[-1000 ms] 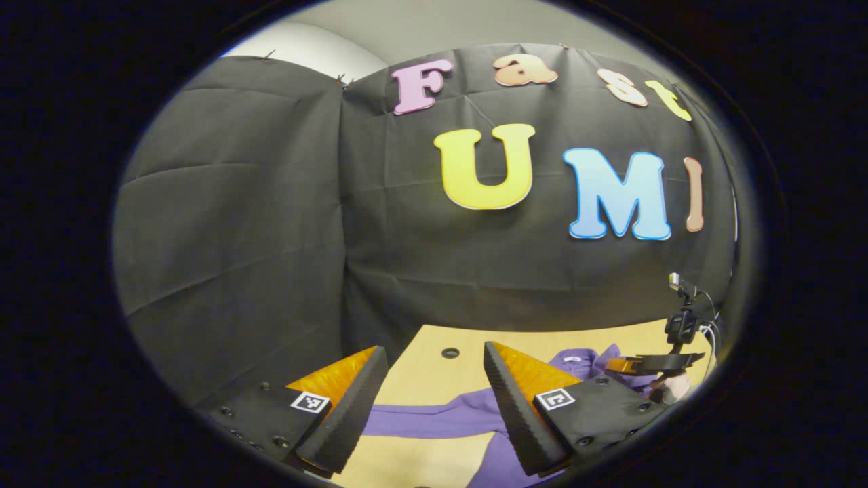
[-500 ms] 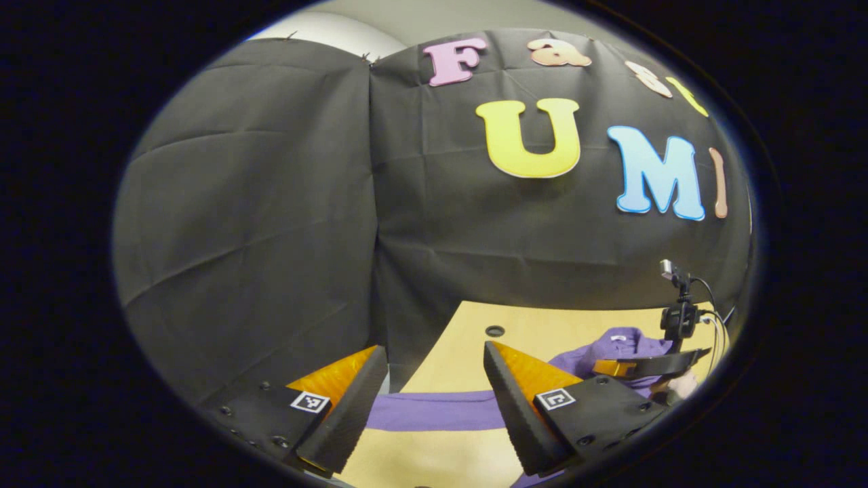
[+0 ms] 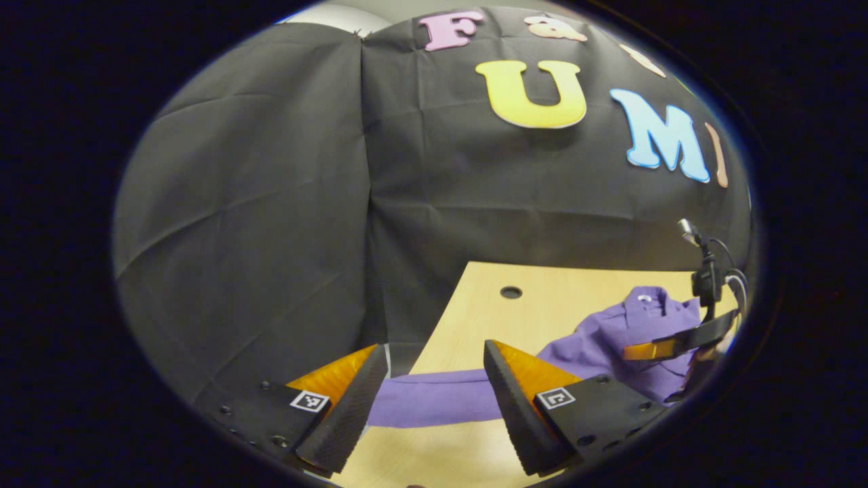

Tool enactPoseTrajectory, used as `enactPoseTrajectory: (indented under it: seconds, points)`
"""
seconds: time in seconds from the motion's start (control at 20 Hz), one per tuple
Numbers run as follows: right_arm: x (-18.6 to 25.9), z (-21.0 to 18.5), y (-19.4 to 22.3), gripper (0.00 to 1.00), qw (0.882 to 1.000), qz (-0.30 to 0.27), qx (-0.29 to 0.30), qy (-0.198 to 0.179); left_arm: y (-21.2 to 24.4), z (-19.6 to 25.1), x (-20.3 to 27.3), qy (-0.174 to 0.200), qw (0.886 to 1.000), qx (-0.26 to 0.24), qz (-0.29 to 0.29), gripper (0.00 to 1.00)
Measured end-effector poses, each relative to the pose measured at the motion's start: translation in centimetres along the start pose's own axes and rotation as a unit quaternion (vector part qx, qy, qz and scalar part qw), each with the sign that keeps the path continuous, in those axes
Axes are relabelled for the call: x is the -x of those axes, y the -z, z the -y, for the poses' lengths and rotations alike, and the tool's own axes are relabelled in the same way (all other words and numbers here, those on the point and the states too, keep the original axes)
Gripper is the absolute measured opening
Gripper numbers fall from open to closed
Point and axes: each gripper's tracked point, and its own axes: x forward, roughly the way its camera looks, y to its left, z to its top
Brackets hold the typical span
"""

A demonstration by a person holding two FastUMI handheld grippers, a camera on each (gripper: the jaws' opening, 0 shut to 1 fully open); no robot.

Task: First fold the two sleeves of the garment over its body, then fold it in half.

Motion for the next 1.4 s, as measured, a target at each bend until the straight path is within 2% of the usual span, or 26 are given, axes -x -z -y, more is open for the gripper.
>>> enactPoseTrajectory:
  seconds: [0.05, 0.15, 0.2, 0.3, 0.35, 0.5, 0.6, 0.8, 0.9, 1.0, 1.1, 1.15, 1.3, 1.35, 1.4]
  points:
    - [0.1, 0.0, 0.2, 0.16, 1.000, -0.004, 0.001, -0.002, 1.1, -0.3, -1.1, -0.004, 1.000, 0.005, -0.012, 0.94]
    - [0.3, -0.1, 0.5, 0.48, 1.000, -0.006, 0.010, 0.000, 4.0, -0.9, -3.4, -0.011, 0.999, 0.011, -0.043, 0.94]
    - [0.3, 0.0, 0.7, 0.68, 1.000, -0.006, 0.013, 0.001, 5.6, -1.3, -4.4, -0.014, 0.998, 0.012, -0.060, 0.94]
    - [0.7, -0.1, 0.9, 0.74, 1.000, -0.008, 0.016, 0.001, 9.0, -1.9, -6.5, -0.023, 0.996, 0.004, -0.087, 0.94]
    - [0.9, 0.0, 0.9, 0.74, 1.000, -0.007, 0.016, 0.002, 10.1, -2.1, -7.1, -0.024, 0.995, -0.003, -0.097, 0.97]
    - [1.6, 0.7, 1.0, 0.74, 1.000, -0.007, 0.019, 0.006, 13.0, -2.5, -8.8, -0.021, 0.992, -0.011, -0.122, 0.95]
    - [2.1, 1.6, 1.1, 0.74, 1.000, -0.007, 0.022, 0.014, 14.3, -3.3, -9.8, -0.025, 0.991, -0.003, -0.130, 0.99]
    - [2.8, 3.3, 1.3, 0.74, 0.999, -0.010, 0.016, 0.031, 16.6, -3.5, -11.0, -0.027, 0.987, 0.015, -0.156, 0.96]
    - [2.9, 3.9, 1.3, 0.74, 0.999, -0.007, 0.009, 0.038, 18.4, -3.5, -10.7, -0.026, 0.981, 0.031, -0.189, 0.95]
    - [3.1, 4.1, 1.2, 0.74, 0.999, -0.006, 0.002, 0.041, 18.7, -3.7, -11.8, -0.028, 0.983, 0.060, -0.171, 0.97]
    - [3.2, 4.1, 1.3, 0.74, 0.999, -0.004, -0.002, 0.042, 18.9, -3.7, -11.4, -0.026, 0.985, 0.060, -0.162, 0.96]
    - [3.2, 4.1, 1.3, 0.74, 0.999, -0.003, -0.002, 0.042, 18.9, -3.8, -11.2, -0.025, 0.986, 0.054, -0.157, 1.00]
    - [3.3, 4.0, 1.7, 0.74, 0.999, -0.005, -0.002, 0.042, 18.7, -3.4, -10.9, -0.027, 0.986, 0.060, -0.153, 0.95]
    - [3.5, 3.9, 1.9, 0.74, 0.999, -0.006, -0.003, 0.042, 18.7, -3.3, -10.9, -0.025, 0.987, 0.060, -0.149, 0.89]
    - [3.7, 3.9, 2.1, 0.74, 0.999, -0.007, -0.003, 0.042, 18.8, -3.0, -10.9, -0.022, 0.986, 0.060, -0.151, 0.88]
